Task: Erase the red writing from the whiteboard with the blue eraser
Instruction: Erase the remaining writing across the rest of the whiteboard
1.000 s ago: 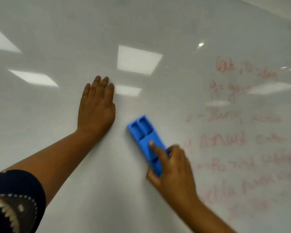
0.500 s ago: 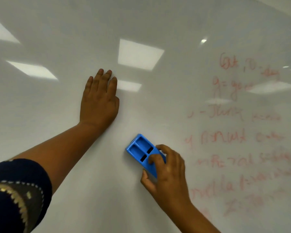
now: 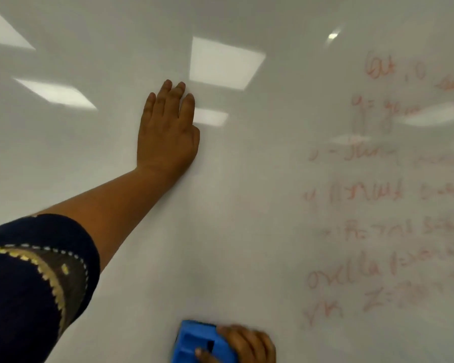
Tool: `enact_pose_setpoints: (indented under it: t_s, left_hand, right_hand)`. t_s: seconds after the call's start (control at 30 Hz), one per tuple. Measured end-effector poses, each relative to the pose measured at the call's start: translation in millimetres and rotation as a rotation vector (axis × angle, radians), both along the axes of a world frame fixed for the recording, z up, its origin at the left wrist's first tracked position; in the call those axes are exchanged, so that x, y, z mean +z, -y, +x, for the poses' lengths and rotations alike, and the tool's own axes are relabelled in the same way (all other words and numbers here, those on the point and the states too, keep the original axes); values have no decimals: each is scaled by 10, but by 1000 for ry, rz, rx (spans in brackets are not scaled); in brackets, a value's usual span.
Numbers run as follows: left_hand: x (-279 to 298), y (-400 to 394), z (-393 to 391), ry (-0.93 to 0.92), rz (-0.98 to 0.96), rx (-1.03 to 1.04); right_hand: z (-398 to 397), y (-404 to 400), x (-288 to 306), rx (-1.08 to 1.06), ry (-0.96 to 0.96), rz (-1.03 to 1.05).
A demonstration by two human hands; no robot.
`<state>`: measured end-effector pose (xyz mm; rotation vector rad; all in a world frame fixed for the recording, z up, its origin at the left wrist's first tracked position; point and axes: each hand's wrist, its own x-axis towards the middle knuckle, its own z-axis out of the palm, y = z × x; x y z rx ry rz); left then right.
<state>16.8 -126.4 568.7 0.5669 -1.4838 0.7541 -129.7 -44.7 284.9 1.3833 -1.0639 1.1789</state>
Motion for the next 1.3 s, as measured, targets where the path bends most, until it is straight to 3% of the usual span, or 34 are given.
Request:
enact_pose_setpoints:
  t_s: [0.1,0.17,0.27,0.4,0.5,0.63,0.8,1.0,1.17,1.3]
  left_hand:
    - [-14,-2,6,-3,2,3]
    - [-23,-12,4,-1,6,14]
    - [-25,-29,-3,23,6,37]
    - [-114,-43,-12,49,-13,24]
    - [-294,-67,-32,93,-45,19]
    - [-656,-90,-85,257,-120,60]
    - [-895,-96,-88,353,-70,106]
    - [-897,-85,-96,356,-79,120]
    - [-919,-56,-80,438,-185,127]
    - [-934,-33,-80,577,-332,127]
  right_hand:
    - [-248,-94,467,-60,0,42]
    - [-377,-158,899,-63,187,32]
    - [-370,-130,1195,-8,314,26]
    - [-250,-167,852,-20,287,119]
    - [-141,-195,294,-70,147,164]
    - [-58,-180,-332,-182,48,83]
    - [-197,-296,-149,-210,74,134]
    - [-199,-254,294,-62,372,184]
    - [78,-202,-291,-140,161,176]
    - [-162,-320,-556,-213,184,144]
